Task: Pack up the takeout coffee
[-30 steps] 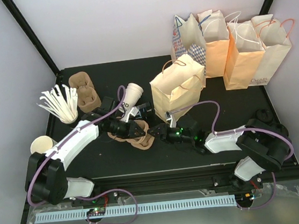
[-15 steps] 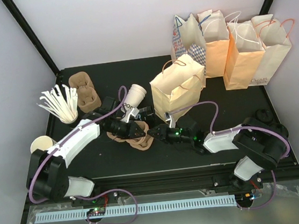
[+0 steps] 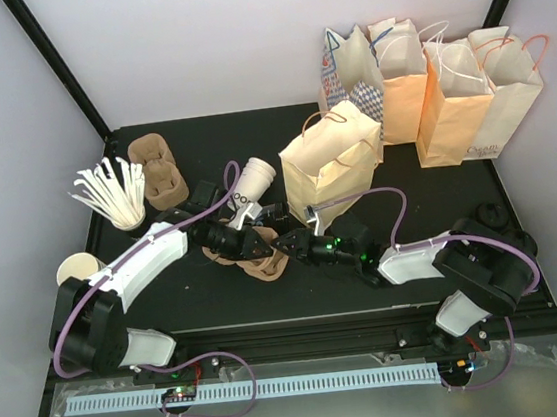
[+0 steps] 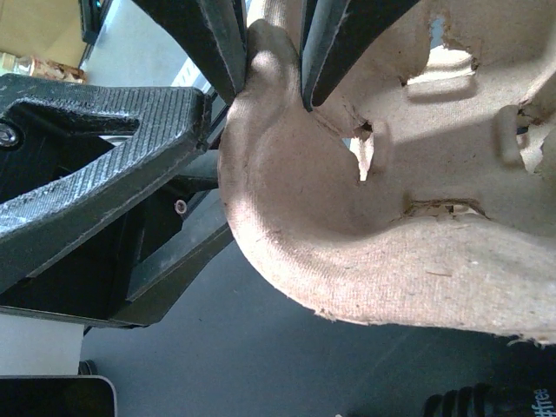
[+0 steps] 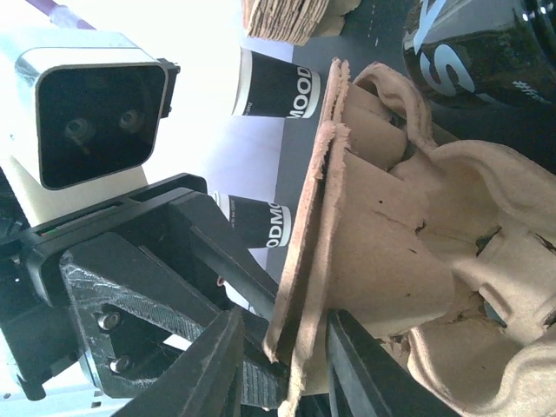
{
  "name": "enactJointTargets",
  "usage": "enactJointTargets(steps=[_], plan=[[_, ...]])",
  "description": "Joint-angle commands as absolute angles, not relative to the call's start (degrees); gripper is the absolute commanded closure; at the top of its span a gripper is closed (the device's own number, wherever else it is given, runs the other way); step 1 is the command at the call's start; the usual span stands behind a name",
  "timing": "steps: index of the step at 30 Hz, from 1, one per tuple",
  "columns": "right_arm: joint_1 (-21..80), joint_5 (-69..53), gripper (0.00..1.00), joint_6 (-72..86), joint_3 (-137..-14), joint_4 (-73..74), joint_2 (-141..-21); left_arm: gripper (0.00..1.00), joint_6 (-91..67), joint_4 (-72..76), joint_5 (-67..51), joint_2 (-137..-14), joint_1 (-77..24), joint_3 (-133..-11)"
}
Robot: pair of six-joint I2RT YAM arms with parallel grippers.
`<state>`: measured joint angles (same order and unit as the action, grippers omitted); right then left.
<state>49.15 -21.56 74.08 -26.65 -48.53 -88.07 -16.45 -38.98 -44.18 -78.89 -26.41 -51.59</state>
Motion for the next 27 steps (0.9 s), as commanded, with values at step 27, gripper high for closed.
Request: enactJointTargets(steps=[27], plan=[[49.4,-20.6,0.88,77.0,-24.0,-59.5,-89.4,0.82,-19.1,-35.1,-48.8,-78.1,-26.8,-50.3]])
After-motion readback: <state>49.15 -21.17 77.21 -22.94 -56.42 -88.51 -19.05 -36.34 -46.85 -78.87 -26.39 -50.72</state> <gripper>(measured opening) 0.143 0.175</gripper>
